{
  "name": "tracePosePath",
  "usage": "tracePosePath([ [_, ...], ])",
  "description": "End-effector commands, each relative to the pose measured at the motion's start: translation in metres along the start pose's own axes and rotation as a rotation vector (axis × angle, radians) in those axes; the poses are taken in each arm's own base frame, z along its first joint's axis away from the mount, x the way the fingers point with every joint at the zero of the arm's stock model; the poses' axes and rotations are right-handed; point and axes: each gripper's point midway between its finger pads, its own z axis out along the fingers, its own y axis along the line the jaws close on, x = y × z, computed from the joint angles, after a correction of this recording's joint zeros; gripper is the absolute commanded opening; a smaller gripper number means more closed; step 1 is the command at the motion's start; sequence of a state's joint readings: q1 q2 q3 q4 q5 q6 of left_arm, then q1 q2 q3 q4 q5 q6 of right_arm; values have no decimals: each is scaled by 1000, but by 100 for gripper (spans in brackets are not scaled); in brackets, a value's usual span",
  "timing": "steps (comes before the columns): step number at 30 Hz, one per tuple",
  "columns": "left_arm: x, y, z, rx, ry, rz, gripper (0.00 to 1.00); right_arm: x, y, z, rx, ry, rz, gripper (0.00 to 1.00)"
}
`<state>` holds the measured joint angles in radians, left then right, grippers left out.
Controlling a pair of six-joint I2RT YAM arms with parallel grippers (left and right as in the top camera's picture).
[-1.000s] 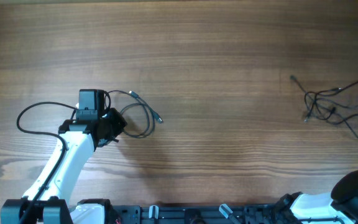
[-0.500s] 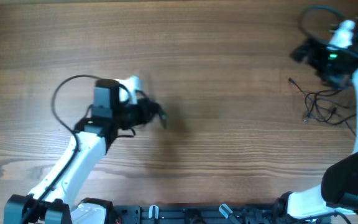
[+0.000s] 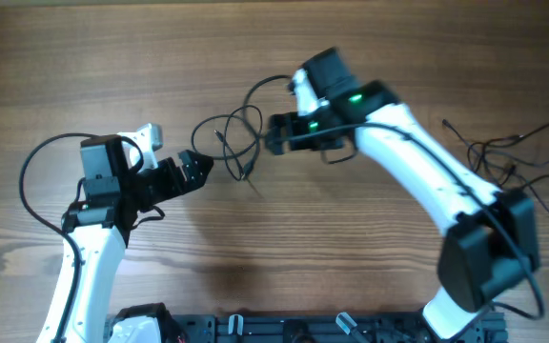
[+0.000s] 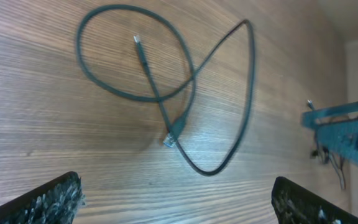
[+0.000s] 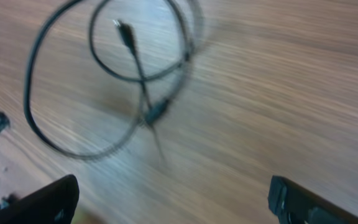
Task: Untangle cables
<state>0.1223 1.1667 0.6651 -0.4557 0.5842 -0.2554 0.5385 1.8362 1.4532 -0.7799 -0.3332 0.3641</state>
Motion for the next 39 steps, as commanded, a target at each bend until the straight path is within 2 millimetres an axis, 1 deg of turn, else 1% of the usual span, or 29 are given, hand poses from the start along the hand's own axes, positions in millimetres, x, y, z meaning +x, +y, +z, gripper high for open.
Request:
tracePosePath([
  [1, -1, 62, -18, -275, -42, -120, 100, 23, 26, 52, -17, 77, 4, 100],
  [2, -1, 78, -25, -356, -62, -189, 100, 29, 33, 66, -21, 93, -12, 100],
  [3, 0, 87, -29, -398, -73, -221, 100, 34, 38, 76, -24, 104, -16, 100],
  [4, 0, 91, -31, -417, -79, -239, 100, 39, 42, 86, -25, 117, -18, 100],
  [6, 0, 91, -31, -417, -79, -240, 100, 47, 49, 98, -29, 134, -42, 100],
  [10, 0, 91, -31, -417, -78, -241, 100, 50, 58, 101, -49, 135, -59, 100],
  [13, 2, 91, -31, -419, -72, -244, 100, 57, 70, 99, -118, 176, -34, 100],
  [15, 3, 92, -31, -420, -70, -245, 100, 58, 71, 99, -116, 178, -15, 100],
  [19, 12, 97, -27, -426, -52, -253, 100, 59, 75, 100, -118, 175, -26, 100],
  [20, 14, 98, -26, -427, -48, -255, 100, 58, 72, 101, -105, 166, -33, 99],
  [22, 18, 100, -24, -430, -37, -260, 100, 47, 58, 102, -27, 112, -98, 99],
  [23, 19, 100, -24, -432, -34, -262, 100, 37, 47, 101, 36, 69, -117, 98],
  [24, 19, 100, -24, -432, -33, -262, 100, 22, 36, 97, 104, 16, -135, 98],
  [25, 19, 100, -24, -431, -33, -263, 100, 10, 34, 92, 137, -28, -140, 98],
  [26, 19, 100, -24, -431, -33, -263, 100, 2, 35, 89, 148, -59, -144, 99],
  [28, 18, 100, -24, -431, -36, -262, 100, -12, 45, 86, 118, -116, -154, 98],
  [30, 18, 100, -24, -431, -37, -261, 100, -13, 60, 88, 69, -127, -170, 98],
  [32, 18, 100, -24, -431, -37, -261, 100, -6, 83, 92, 18, -127, -209, 98],
  [33, 18, 100, -24, -431, -37, -261, 100, 0, 90, 93, 11, -122, -229, 98],
  [35, 18, 100, -24, -430, -36, -261, 100, 9, 99, 96, 6, -107, -282, 98],
  [37, 18, 100, -24, -431, -35, -262, 100, 13, 106, 95, -20, -96, -317, 98],
  [38, 19, 99, -24, -428, -32, -264, 100, 15, 115, 90, -63, -89, -358, 98],
  [39, 19, 99, -24, -428, -32, -263, 100, 14, 120, 85, -81, -97, -370, 98],
])
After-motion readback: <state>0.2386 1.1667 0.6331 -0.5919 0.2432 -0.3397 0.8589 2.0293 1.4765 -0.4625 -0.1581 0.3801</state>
